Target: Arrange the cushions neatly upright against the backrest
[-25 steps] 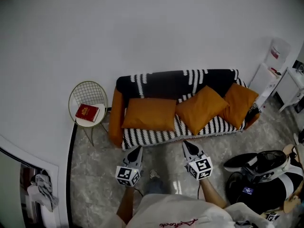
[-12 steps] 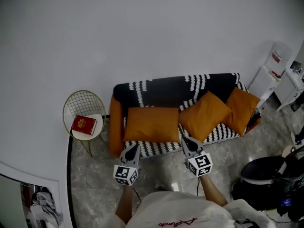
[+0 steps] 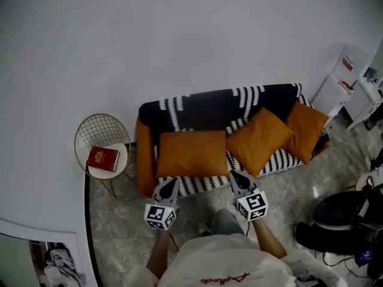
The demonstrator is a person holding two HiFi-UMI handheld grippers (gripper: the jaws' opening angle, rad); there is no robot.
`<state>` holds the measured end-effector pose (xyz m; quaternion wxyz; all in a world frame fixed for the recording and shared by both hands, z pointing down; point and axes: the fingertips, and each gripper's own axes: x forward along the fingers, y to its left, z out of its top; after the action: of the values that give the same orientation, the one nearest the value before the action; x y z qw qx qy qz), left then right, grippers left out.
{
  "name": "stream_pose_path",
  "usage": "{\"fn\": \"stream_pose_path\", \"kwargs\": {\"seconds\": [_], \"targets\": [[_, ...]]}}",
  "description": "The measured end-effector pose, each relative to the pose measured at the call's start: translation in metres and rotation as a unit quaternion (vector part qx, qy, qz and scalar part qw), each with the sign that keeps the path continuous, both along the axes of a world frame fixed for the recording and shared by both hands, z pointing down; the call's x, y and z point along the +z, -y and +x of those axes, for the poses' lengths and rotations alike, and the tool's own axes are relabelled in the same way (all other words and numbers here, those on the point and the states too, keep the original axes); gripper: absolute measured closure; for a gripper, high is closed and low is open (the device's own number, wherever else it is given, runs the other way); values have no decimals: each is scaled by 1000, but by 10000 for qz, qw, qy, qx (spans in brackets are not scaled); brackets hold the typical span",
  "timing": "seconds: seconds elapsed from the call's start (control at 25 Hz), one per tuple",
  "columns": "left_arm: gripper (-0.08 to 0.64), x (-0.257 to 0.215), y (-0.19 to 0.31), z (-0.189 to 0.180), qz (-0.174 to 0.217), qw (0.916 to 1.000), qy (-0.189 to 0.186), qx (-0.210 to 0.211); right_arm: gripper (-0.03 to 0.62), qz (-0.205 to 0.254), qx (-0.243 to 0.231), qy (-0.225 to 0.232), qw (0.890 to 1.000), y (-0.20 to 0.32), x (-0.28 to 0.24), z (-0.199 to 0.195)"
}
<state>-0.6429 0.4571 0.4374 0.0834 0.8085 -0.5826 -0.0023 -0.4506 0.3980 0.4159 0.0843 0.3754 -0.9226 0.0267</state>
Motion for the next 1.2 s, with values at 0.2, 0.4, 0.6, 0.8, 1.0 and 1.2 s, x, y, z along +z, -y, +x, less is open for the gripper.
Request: {"fn": "stream_pose_path", "kwargs": {"seconds": [0.2, 0.4, 0.6, 0.8, 1.0, 1.2], "targets": [[529, 7, 6, -1, -58, 10000, -14, 50, 566, -117, 42, 62, 9999, 8, 6, -3], [529, 17, 18, -11, -168, 9998, -86, -55, 566, -178, -62, 34, 9998, 21, 12, -15], [529, 24, 44, -15, -229, 9997, -25, -49, 566, -315, -53, 39, 9995, 47, 26, -18], [529, 28, 80, -23, -339, 9994, 17, -55, 566, -395, -94, 60, 9992, 83, 32, -29], [529, 22, 133, -38, -319, 9994, 38, -144, 566, -342, -171, 72, 9992, 140, 27, -42], [529, 8, 195, -49, -257, 9993, 112, -250, 566, -202, -354, 100, 9991, 206, 10, -57]]}}
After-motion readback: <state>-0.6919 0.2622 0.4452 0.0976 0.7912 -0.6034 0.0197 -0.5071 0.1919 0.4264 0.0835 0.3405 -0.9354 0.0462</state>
